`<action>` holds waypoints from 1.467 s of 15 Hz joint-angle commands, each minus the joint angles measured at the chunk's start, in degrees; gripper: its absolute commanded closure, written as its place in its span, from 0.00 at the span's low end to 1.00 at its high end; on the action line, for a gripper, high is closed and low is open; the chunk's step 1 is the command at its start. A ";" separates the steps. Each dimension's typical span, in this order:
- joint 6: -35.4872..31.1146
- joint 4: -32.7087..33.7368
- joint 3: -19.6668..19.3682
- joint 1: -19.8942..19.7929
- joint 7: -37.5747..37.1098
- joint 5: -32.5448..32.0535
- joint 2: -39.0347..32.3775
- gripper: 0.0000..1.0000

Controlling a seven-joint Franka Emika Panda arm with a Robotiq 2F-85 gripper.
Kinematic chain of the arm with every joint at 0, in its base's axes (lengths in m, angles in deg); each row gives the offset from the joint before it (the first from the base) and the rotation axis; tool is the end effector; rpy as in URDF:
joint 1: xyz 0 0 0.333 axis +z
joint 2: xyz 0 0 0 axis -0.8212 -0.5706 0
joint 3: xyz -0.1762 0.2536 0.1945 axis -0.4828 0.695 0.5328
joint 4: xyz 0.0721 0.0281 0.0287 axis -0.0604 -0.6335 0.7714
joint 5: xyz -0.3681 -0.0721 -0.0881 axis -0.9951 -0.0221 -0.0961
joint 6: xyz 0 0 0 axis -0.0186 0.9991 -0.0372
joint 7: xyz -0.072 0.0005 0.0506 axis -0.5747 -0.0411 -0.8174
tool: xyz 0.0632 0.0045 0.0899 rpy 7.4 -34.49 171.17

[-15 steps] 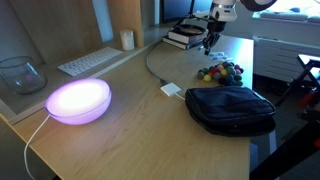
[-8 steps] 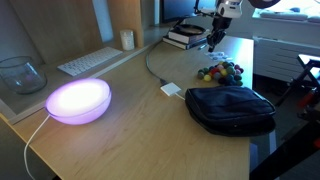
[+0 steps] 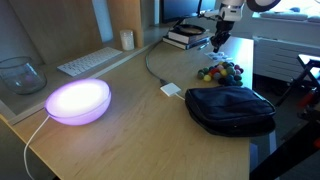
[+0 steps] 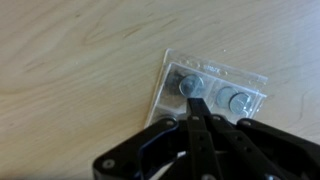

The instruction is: Put the charger cable, head and the plastic object onto the floor.

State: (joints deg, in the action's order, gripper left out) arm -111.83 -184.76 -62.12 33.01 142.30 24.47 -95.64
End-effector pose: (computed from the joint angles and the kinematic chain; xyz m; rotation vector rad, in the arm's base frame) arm 0.5786 -0.1749 0.1527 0.7265 2.9597 -0.1578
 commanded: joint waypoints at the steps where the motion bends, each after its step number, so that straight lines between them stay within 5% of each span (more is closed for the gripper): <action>1: 0.77 0.66 -1.48 2.68 -0.01 0.90 -1.06 1.00; 16: 7.36 3.34 -3.64 4.43 -0.02 -2.12 -5.11 1.00; 22: 9.04 2.94 -1.89 -0.45 -0.02 -3.69 -6.62 1.00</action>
State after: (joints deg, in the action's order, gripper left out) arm -103.94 -181.78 -64.38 35.43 142.28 22.37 -98.15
